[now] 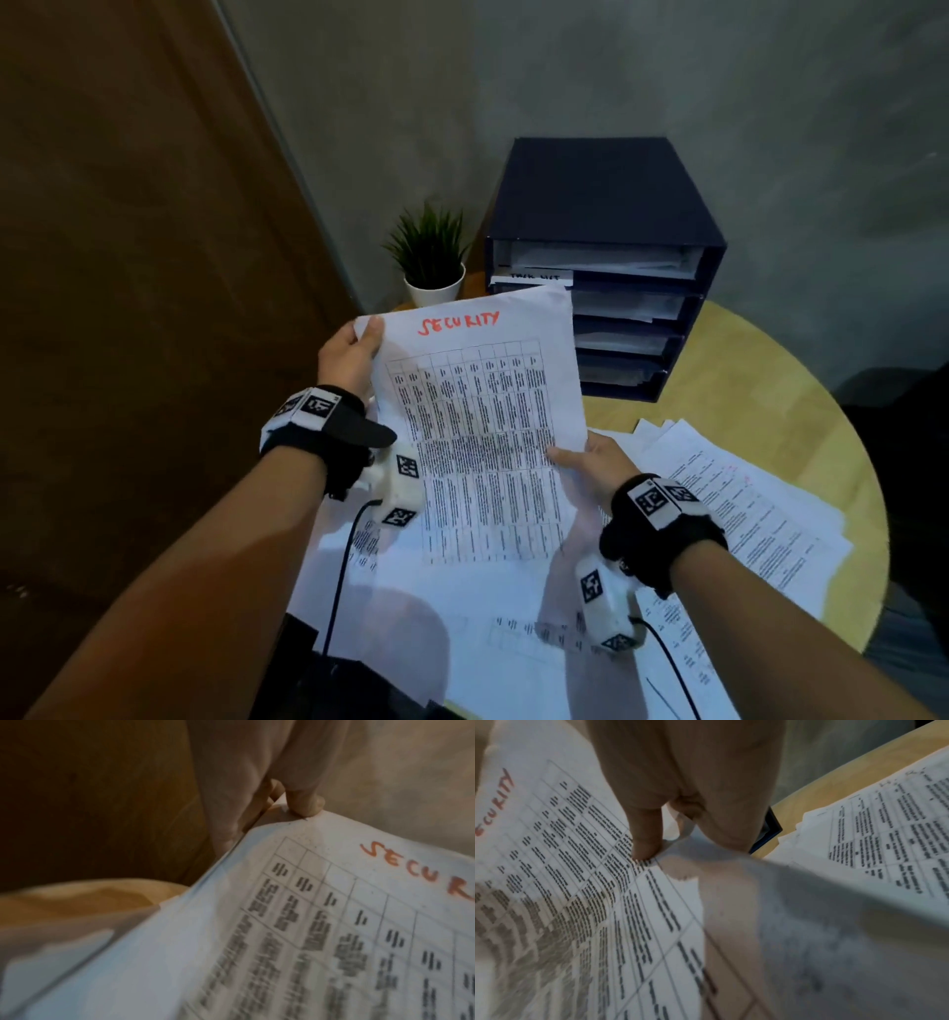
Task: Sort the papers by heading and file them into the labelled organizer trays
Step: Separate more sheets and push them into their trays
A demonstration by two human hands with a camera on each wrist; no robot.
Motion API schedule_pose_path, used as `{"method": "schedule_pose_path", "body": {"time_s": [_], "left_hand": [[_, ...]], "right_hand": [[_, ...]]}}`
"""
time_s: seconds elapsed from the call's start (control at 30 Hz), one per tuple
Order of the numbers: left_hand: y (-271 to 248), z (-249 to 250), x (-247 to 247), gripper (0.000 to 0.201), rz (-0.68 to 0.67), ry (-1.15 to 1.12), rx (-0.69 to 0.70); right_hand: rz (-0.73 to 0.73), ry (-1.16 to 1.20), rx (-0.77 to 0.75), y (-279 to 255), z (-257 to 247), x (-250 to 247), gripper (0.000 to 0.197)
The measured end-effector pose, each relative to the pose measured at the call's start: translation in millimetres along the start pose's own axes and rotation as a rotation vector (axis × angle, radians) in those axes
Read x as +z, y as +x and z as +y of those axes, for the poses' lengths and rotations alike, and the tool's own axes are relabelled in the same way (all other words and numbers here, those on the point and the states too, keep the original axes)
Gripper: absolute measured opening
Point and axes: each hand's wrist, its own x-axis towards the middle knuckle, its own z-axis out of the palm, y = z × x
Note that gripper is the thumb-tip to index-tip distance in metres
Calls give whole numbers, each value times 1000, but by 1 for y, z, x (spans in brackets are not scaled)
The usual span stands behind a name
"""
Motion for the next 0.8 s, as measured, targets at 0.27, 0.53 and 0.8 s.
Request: {"method": "schedule_pose_path", "body": {"time_s": [0.27,0.53,0.8], "left_hand": [[-28,-61,8,65,-445,402,-330],[-80,-95,25,60,-609,579,-504],[-77,-97,49,64,-540,869,-460]], "right_hand": [[131,31,100,-7,15,-39,4],[144,-209,264,-8,44,-63,19],[171,-263,308,-7,47,-67,42]]}}
